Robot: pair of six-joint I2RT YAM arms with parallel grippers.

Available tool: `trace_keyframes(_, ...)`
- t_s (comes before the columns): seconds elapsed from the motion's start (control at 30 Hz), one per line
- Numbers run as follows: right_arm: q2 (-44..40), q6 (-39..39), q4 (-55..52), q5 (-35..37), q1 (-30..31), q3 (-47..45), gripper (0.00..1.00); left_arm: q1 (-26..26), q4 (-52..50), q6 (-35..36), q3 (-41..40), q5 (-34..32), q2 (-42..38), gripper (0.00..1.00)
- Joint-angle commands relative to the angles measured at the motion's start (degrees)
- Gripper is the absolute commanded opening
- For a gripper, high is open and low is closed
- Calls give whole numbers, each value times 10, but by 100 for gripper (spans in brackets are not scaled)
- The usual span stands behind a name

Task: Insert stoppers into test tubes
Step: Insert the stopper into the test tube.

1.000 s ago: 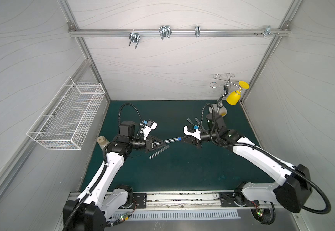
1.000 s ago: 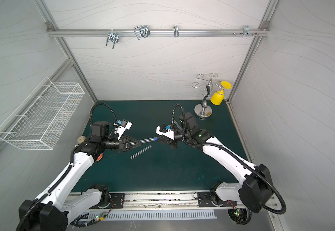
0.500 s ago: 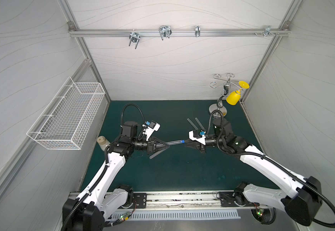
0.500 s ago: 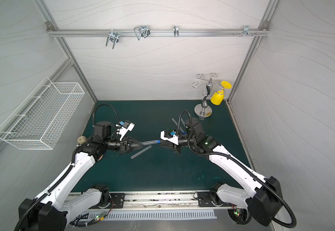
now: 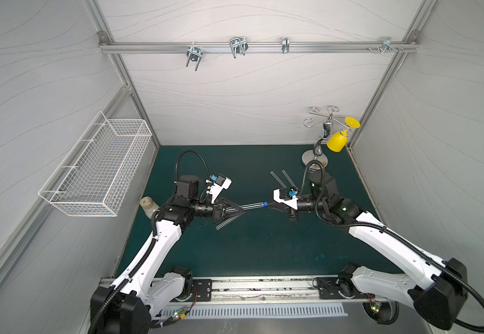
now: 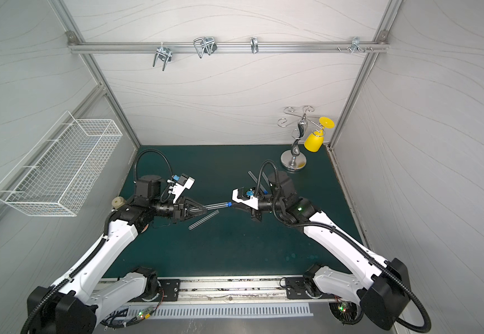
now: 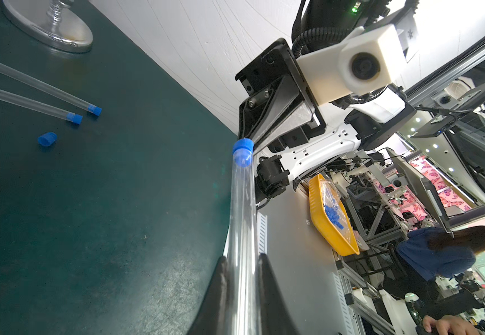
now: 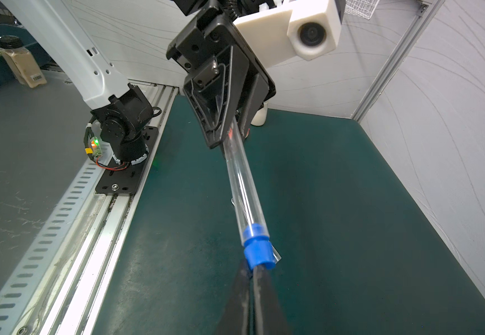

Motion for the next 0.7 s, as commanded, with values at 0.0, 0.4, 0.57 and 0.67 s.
trace_keyframes(0.0, 8, -8, 22, -2, 9, 0, 7, -8, 20, -4, 11, 39, 1, 0)
trace_keyframes(0.4, 41, -22, 26, -4, 53, 32, 6, -10, 26, -6, 5, 33, 1, 0)
trace_keyframes(0.57, 55, -41, 16, -6, 55, 49, 6, -12, 16, 5, 7, 44, -1, 0)
trace_keyframes(0.67, 62, -62, -1, -20, 45, 64, 7, -15, -4, 28, 10, 54, -2, 0)
